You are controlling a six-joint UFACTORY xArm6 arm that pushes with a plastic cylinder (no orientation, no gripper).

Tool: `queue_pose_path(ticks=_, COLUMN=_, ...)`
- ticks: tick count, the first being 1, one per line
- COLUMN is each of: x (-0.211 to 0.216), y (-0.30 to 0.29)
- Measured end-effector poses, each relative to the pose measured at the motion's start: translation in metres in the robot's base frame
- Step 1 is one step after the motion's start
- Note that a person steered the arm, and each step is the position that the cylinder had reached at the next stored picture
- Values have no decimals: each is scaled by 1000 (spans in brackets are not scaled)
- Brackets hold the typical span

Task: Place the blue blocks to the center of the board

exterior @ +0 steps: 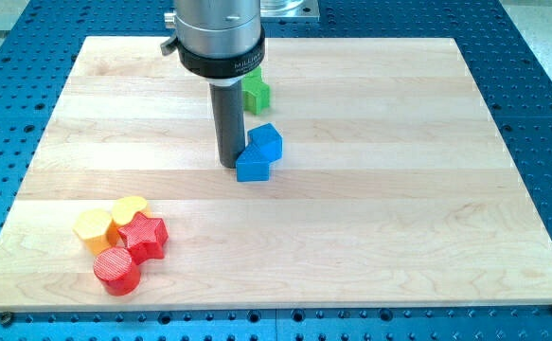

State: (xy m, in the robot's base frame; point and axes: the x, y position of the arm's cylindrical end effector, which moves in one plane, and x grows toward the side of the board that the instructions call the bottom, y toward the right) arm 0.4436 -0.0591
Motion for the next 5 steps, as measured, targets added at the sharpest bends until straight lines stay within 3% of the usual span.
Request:
queue_pose_path(ticks=1, x=71, y=-67)
queue_pose_path(ticks=3, x=33, y=25)
queue_pose_path(ticks=4, x=23, y=32)
queue_pose_path(ticks=5, x=75, y=-27)
